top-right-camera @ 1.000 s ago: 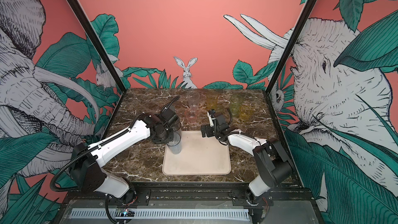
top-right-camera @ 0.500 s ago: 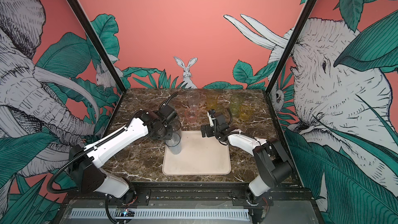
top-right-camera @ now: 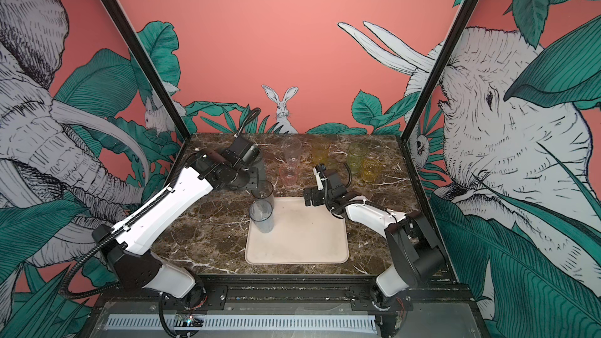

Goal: Place the glasses into the tray
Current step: 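Raise the left gripper and move it over the clear glass cluster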

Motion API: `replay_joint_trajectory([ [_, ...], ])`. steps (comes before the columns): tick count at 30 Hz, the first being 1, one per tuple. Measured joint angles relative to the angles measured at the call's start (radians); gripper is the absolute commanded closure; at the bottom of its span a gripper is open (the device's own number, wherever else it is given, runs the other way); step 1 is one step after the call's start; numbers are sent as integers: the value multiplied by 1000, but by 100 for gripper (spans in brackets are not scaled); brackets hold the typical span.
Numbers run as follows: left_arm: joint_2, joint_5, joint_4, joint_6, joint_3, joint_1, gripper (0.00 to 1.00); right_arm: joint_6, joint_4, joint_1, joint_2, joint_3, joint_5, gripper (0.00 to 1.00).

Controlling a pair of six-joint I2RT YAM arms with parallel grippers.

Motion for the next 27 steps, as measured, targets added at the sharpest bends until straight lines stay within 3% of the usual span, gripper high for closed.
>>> replay_joint_trajectory([
  [7, 43, -15, 26, 45, 76, 0, 37, -1, 28, 0, -34, -26, 2, 1],
  [27, 234, 10, 290, 102, 186, 147, 34, -9, 83, 0, -140, -98, 50, 1],
])
